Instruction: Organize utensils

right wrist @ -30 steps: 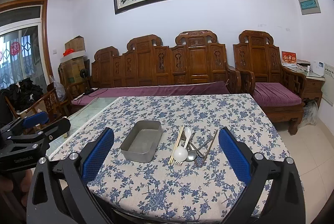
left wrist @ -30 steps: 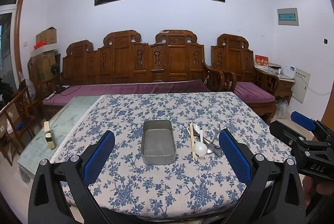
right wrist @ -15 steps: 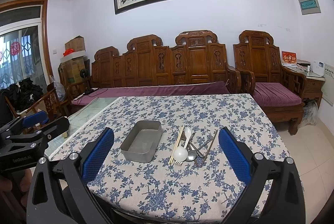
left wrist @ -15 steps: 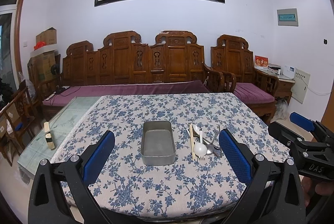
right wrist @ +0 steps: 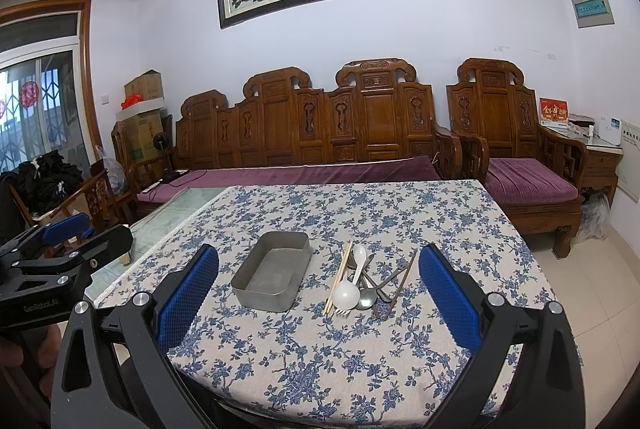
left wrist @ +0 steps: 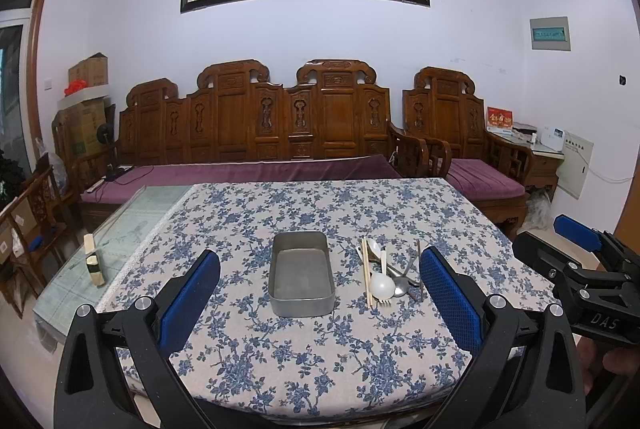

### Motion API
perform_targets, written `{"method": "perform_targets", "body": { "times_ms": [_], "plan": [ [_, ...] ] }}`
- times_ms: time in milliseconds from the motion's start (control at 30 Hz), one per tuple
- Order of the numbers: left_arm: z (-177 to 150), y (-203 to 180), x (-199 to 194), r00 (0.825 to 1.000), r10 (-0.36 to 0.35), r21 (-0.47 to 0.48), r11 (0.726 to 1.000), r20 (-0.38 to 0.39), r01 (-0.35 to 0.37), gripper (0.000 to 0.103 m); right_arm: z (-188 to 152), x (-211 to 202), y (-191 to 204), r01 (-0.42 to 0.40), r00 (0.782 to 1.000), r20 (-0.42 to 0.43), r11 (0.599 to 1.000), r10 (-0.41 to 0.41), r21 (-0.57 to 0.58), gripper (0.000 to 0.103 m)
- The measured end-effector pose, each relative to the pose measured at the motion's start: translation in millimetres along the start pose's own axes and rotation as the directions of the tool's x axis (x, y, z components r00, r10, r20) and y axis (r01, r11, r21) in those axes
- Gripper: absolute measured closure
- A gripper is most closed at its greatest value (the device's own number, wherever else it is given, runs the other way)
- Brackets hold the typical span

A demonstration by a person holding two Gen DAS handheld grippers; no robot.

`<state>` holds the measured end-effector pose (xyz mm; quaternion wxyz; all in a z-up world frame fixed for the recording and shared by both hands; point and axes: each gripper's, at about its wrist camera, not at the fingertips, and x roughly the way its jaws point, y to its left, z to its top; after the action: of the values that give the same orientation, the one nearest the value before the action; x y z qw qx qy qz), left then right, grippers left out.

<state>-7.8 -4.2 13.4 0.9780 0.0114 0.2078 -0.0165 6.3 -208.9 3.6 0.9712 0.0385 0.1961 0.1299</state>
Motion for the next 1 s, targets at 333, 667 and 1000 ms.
{"method": "perform_targets", "body": {
  "times_ms": [333, 667, 1000],
  "plan": [
    [-5.3, -0.5, 4.0, 1.000, 0.000, 0.004, 1.000, -0.016, 0.000, 0.006, -0.9, 2.0, 2.1, 0.000, 1.000, -0.005, 1.000, 0.000, 0.002, 0.002],
    [-21.8, 0.7, 37.0, 0.995, -0.008, 0.015, 1.000, -0.104, 0.009, 0.006, -14.5, 20.9, -11.7, -0.017, 0.999, -0.039, 1.000, 0.017, 0.016, 0.002],
    [-37.7, -1.3, 82.4, 0.982, -0.002, 0.056, 0.998, -0.188, 0.013, 0.006, -31.1, 63.3, -39.4, 0.020, 0.993, -0.112, 1.000, -0.022, -0.015, 0.006]
  ]
}}
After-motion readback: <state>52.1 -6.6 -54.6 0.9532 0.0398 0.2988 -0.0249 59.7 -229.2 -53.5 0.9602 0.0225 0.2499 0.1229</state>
